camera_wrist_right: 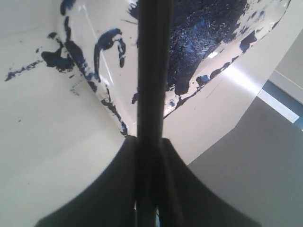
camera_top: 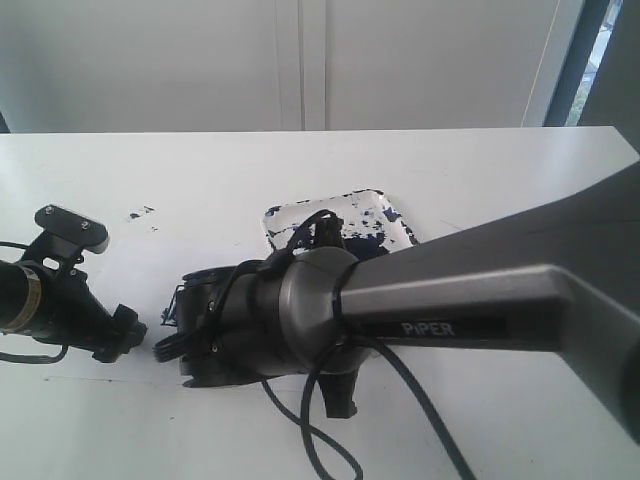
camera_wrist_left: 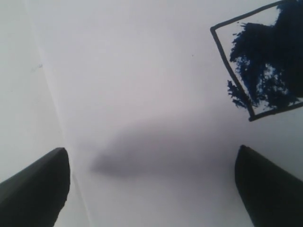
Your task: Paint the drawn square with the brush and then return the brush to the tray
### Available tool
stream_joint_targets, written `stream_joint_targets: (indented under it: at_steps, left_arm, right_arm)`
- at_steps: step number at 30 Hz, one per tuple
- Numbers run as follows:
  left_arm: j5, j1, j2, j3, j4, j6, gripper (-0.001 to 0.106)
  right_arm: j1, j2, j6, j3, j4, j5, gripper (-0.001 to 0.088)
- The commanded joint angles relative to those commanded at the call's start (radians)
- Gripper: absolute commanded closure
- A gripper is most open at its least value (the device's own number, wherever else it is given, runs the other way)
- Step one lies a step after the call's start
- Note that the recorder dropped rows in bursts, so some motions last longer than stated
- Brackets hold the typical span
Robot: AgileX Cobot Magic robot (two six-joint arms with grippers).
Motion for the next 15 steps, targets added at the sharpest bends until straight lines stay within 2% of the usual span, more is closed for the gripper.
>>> stream_joint_targets:
  at_steps: [9,15]
  left_arm:
    - [-0.014,0.0,-0.015,0.0,0.0,0.005,0.011]
    - [-0.031,0.0,-0.015,0.0,0.0,0.001,0.011]
  right_arm:
    - [0.0,0.008,0.004,-0.096,0.008,0.0,0.0868]
    - [0.0,0.09,-0.01,-0.119,0.008,0.0,0.0868]
